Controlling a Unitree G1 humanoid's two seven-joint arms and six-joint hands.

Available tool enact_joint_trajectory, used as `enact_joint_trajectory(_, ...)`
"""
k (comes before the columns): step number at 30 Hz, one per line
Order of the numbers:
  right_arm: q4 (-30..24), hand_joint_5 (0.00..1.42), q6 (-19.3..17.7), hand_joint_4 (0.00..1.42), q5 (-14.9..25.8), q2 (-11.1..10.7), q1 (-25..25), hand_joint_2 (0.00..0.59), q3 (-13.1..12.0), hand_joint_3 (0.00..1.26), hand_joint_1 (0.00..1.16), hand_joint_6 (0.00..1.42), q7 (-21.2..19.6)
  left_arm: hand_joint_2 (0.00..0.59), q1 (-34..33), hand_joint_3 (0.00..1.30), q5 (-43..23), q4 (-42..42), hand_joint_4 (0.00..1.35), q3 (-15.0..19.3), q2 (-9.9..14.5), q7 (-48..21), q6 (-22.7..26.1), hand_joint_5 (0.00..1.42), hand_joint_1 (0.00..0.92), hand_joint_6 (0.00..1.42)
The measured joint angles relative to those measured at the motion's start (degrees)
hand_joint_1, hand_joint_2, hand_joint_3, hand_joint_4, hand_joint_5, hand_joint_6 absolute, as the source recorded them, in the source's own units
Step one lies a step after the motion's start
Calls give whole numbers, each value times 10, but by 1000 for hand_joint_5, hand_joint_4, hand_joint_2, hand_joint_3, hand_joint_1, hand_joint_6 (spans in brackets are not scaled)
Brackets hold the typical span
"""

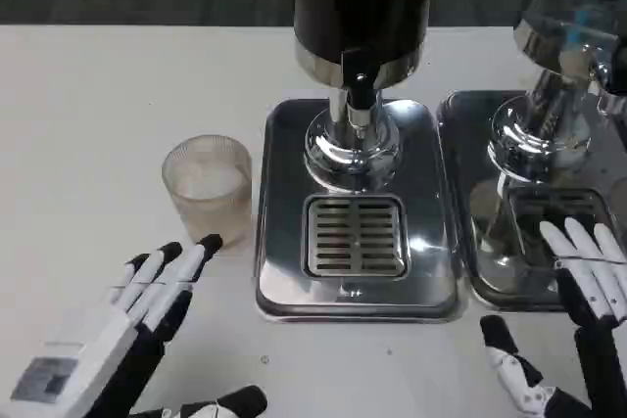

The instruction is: Grasp the cup under the faucet to collect the drink, then remove the cup.

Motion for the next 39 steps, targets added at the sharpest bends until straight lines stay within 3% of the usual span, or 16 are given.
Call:
enact_joint_trajectory(19,0,86,-1,125,1,0,4,405,-1,190,386,181,0,93,-2,0,-8,2,0,-2,0,0,1,0,0,0)
enact_joint_trajectory(23,0,86,1,127,-16,4,4,405,6,195,386,181,0,90,-19,0,-19,18,0,8,0,2,-6,0,0,0)
enact_joint_trajectory(27,-1,96,3,129,-32,13,6,406,23,222,387,189,0,78,-58,0,-56,53,0,26,1,16,-18,0,0,0)
enact_joint_trajectory(31,-2,104,13,148,-43,30,11,398,41,239,400,205,0,71,-114,0,-89,132,0,38,1,43,-68,0,0,0)
enact_joint_trajectory(39,0,131,21,185,-43,40,8,397,53,259,409,227,-1,48,-217,0,-123,282,0,38,-4,78,-137,0,0,0)
